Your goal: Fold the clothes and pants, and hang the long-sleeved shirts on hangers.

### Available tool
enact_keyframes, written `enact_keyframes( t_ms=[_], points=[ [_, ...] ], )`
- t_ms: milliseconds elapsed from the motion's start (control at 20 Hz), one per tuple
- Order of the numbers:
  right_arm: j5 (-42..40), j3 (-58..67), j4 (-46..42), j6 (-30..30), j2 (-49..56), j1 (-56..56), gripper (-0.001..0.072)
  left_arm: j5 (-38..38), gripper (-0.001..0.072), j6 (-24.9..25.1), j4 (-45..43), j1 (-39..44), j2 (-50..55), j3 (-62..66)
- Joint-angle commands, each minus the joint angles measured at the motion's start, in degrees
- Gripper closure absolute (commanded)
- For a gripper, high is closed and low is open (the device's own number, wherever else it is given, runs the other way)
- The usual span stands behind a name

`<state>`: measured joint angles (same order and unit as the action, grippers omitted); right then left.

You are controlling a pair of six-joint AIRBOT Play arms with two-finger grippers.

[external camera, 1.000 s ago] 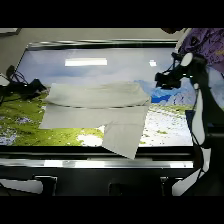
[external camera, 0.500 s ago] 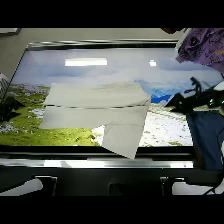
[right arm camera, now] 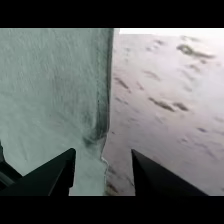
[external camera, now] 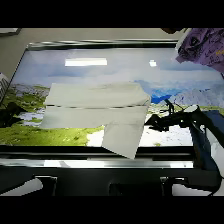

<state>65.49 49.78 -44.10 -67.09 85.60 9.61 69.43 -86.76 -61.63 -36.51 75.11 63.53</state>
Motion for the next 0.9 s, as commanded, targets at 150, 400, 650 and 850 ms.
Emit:
enact_keyframes(
  t_ms=[150,400,650,850],
  points=[
    [-6.80,-1.09,0.57,-1.22,1.18,-7.13,0.0336,-0.04,0.0169,0.13,-0.07,-0.09,0.07,-0.63],
    [-7.28,-1.03,0.35,-1.51,0.44,-8.72,0.0681,-4.24,0.0170,7.02,0.33,-0.22,0.74,-5.68],
    [-6.95,-1.03,-0.57,-4.42,-4.90,-8.72,0.0681,-10.38,0.0170,9.86,0.66,-0.24,2.75,-12.52],
    [-7.02,-1.03,-0.72,-5.88,-8.11,-8.74,0.0681,-10.36,0.0170,11.02,2.62,-0.17,7.21,-13.20]
  ],
)
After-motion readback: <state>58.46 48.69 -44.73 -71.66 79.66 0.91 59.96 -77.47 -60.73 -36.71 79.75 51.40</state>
